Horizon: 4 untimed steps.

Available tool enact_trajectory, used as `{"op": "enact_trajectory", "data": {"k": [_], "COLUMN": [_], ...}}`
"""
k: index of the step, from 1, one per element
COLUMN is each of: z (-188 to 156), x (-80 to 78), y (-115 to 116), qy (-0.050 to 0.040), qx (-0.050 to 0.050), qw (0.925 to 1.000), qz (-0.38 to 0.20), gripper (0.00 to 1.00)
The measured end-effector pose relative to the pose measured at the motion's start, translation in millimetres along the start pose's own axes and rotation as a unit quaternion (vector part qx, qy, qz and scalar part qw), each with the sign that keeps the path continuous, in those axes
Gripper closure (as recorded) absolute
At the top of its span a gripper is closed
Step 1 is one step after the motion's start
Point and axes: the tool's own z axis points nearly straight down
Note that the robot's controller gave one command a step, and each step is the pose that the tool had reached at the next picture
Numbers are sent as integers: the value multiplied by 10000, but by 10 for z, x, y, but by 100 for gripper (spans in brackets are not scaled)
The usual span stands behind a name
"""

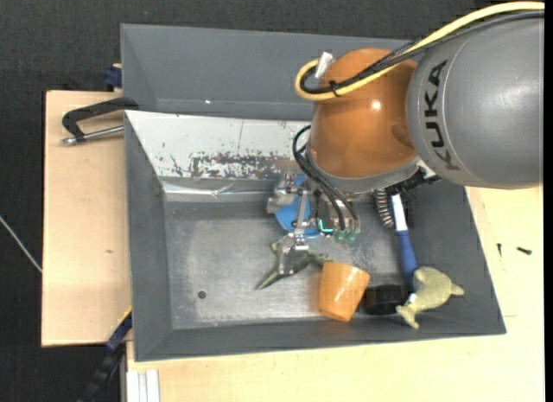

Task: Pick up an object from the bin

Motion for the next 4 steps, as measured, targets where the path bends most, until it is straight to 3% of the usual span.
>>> {"op": "enact_trajectory", "data": {"k": [1, 2, 3, 4], "z": [1056, 1010, -211, -160], "x": [-256, -268, -403, -384], "y": [-374, -356, -374, -377], "qy": [-8, -42, -119, -68], "qx": [3, -9, -7, -6], "qw": [9998, 9998, 9989, 9990], "qz": [-186, -191, -447, -445], "gripper": [0, 100, 100, 0]}}
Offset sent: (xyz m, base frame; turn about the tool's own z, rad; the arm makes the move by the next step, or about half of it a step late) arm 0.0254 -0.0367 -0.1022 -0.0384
